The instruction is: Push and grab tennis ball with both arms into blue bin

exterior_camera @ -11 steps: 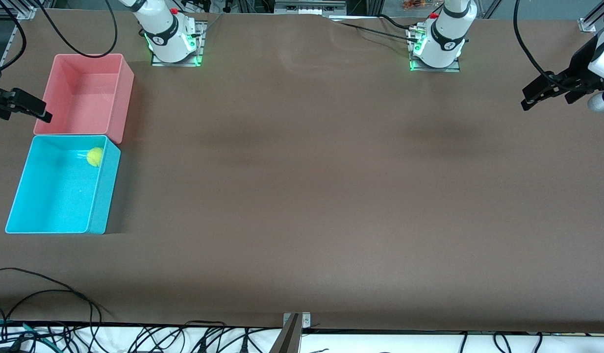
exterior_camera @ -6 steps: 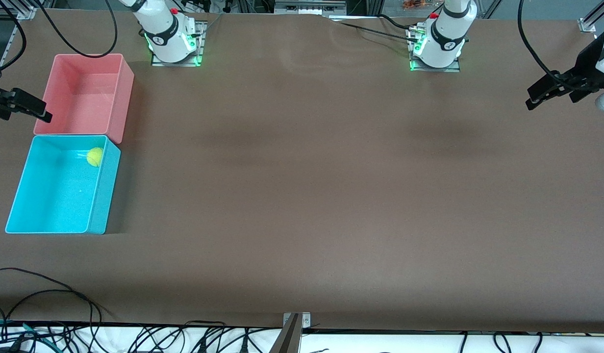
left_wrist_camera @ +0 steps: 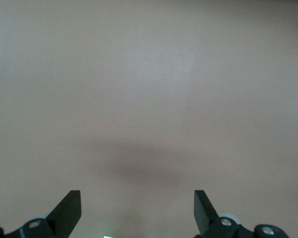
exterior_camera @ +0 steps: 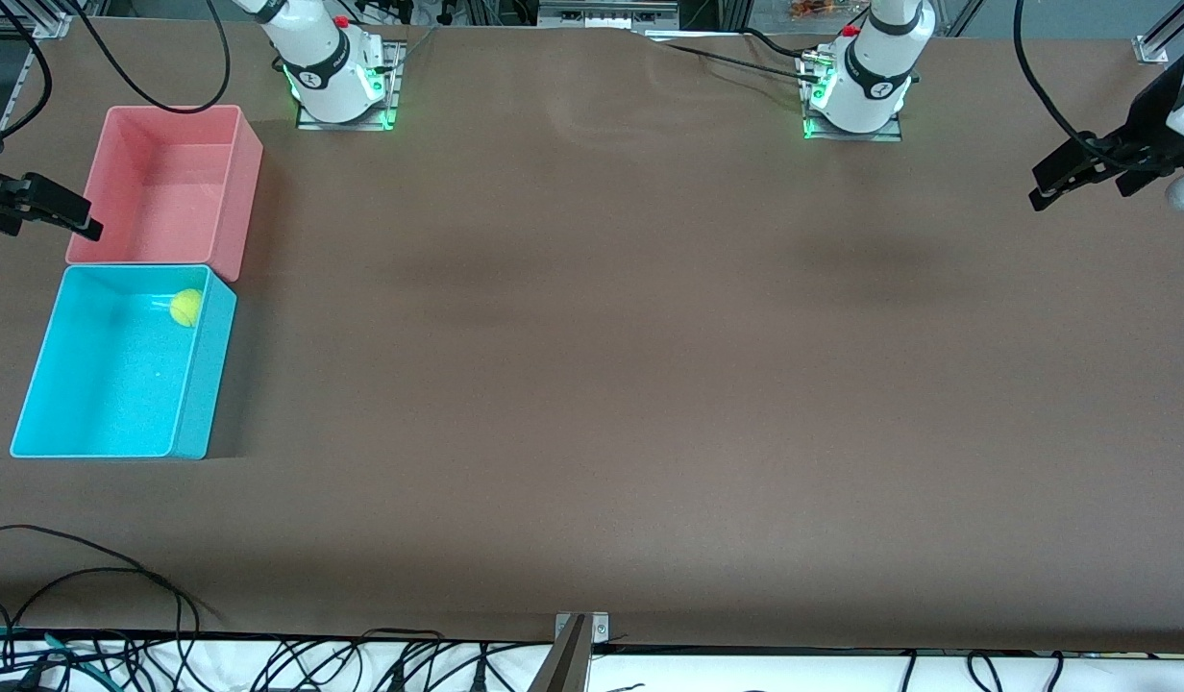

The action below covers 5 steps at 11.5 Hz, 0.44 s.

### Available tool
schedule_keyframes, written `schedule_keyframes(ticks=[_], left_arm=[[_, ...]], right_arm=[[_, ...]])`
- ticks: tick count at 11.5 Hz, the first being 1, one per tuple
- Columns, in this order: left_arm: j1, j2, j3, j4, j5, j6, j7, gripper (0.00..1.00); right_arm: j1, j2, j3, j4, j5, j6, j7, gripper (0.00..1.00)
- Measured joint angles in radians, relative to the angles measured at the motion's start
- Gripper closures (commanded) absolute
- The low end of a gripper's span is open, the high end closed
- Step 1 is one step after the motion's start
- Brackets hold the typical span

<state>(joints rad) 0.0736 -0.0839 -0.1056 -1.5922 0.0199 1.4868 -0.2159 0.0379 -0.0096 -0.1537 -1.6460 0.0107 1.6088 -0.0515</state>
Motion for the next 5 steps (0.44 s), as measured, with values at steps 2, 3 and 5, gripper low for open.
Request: schedule_keyframes(ticks=[2, 3, 5], left_arm=[[0.000, 0.000, 0.000, 0.014, 0.000, -0.001, 0.000, 0.00], [-0.001, 0.000, 0.000, 0.016, 0.000, -0.001, 0.000, 0.00], [-0.001, 0.000, 0.000, 0.016, 0.000, -0.001, 0.000, 0.00]], right_arm=[[0.000, 0.000, 0.000, 0.000, 0.000, 0.000, 0.000, 0.00], [0.000, 0.000, 0.000, 0.000, 0.000, 0.000, 0.000, 0.00], [0.000, 0.000, 0.000, 0.000, 0.000, 0.000, 0.000, 0.00]])
